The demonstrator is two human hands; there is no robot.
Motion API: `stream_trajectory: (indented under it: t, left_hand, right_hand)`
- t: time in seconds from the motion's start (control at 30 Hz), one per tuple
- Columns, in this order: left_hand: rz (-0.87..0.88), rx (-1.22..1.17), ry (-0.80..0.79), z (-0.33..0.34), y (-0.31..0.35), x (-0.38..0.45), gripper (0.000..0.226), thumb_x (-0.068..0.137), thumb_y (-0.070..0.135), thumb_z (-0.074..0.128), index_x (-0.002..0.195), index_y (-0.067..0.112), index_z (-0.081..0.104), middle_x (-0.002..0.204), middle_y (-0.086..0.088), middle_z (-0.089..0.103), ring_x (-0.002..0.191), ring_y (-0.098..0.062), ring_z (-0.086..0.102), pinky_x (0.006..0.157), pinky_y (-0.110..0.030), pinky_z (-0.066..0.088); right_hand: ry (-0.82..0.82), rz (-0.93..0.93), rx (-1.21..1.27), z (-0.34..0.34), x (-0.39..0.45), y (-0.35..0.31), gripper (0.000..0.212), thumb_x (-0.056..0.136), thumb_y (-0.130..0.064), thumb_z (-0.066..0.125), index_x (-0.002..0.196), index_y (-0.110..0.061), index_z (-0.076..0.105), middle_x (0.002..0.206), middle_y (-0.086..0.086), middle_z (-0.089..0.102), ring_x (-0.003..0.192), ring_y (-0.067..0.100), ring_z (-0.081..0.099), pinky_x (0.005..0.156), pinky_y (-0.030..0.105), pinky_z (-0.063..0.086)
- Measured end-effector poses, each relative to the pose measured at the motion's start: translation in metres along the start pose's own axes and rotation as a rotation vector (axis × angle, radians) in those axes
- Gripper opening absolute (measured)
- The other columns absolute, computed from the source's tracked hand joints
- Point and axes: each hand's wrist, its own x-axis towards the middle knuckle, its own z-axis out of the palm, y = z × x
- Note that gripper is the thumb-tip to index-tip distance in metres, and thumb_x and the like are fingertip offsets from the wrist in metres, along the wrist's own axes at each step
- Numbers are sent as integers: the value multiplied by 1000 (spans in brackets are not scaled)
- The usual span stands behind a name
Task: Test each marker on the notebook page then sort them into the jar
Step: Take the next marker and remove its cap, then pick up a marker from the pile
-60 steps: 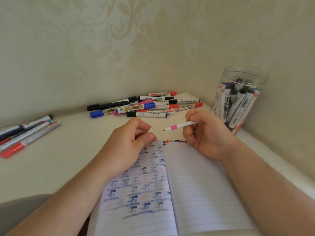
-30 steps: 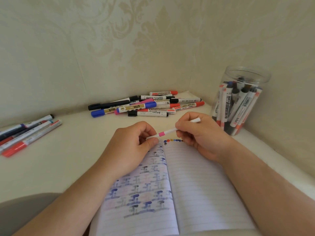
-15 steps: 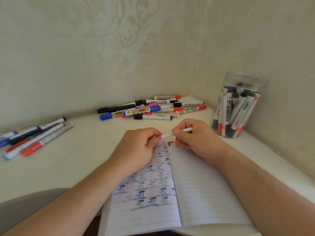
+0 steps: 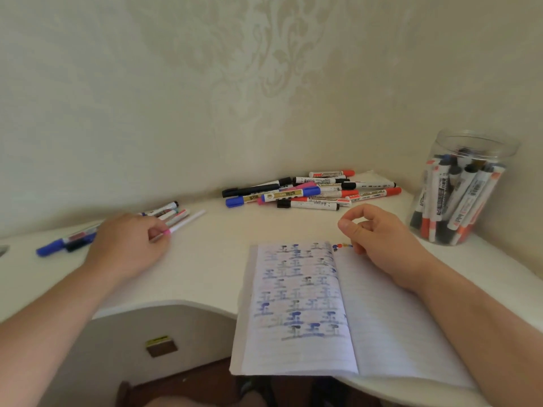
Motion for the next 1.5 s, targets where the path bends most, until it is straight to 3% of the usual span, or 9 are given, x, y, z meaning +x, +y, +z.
stream_trajectory:
  t: [0.17, 0.33, 0.53, 0.77, 1.0, 1.1, 1.2, 1.33, 1.5]
  left_hand:
    - [13, 34, 33, 7, 10, 7, 31, 71, 32, 82, 102, 30, 74, 90, 1, 70, 93, -33, 62, 84, -41, 50]
    - [167, -61, -54, 21, 83, 25, 24, 82, 37, 71, 105, 36, 72, 92, 12, 59, 105, -27, 58, 92, -37, 47]
    - [220, -230, -114, 61, 175, 56, 52, 93, 40, 60, 144, 35, 52, 126, -3, 55, 122, -28, 49, 98, -39, 46]
    - [266, -209, 54, 73, 187, 73, 29, 96, 32, 67, 122, 22, 73, 114, -7, 62, 105, -34, 59, 90, -43, 47]
    - [475, -537, 88, 9, 244, 6, 22, 89, 42, 71, 108, 31, 72, 89, 12, 62, 84, -9, 60, 77, -30, 49]
    - [565, -771, -85, 1, 261, -22, 23, 88, 47, 73, 97, 26, 71, 80, 14, 65, 75, -1, 59, 67, -18, 42]
    - [628, -1029, -117, 5, 263, -29, 32, 103, 48, 46, 103, 27, 70, 100, 13, 67, 100, -9, 64, 86, -30, 50]
    - [569, -734, -15, 11, 263, -9, 42, 101, 55, 41, 132, 32, 58, 125, 13, 54, 123, -13, 49, 105, -36, 42]
    - [755, -447, -247, 7, 281, -15, 30, 108, 39, 42, 129, 18, 49, 104, 2, 61, 96, -18, 57, 77, -37, 44]
  right_hand:
    - [-5, 11, 43, 1, -1, -1, 13, 97, -37, 71, 94, -25, 70, 59, 1, 63, 62, 20, 52, 60, 34, 42]
    - [-1, 33, 73, -2, 1, -1, 7, 99, -31, 70, 95, -25, 70, 60, 1, 63, 63, 19, 52, 63, 34, 41]
    - [-12, 65, 125, -2, 2, -2, 7, 99, -29, 70, 97, -22, 70, 59, 0, 61, 61, 14, 51, 61, 30, 40]
    - [-26, 65, 125, -4, 2, -5, 1, 98, -28, 71, 98, -27, 70, 59, 1, 61, 60, 14, 52, 63, 31, 43]
    - [8, -254, -177, -7, -8, -5, 95, 91, -10, 73, 146, -71, 27, 96, -8, 61, 58, 7, 52, 64, 20, 49]
    - [104, -380, -265, -7, -6, -4, 64, 82, -6, 77, 130, -46, 63, 102, -11, 69, 73, 8, 62, 72, 28, 54]
    - [160, -284, 85, -11, -7, -8, 13, 92, -18, 77, 95, -30, 72, 74, -6, 67, 62, 17, 59, 56, 33, 53]
    - [73, -26, 632, -26, -4, -17, 33, 108, -42, 44, 99, -28, 73, 51, 6, 32, 46, 18, 24, 42, 22, 19]
    - [-10, -64, 594, -36, 0, -15, 33, 112, -34, 37, 112, -33, 70, 51, 9, 29, 45, 17, 22, 42, 25, 15]
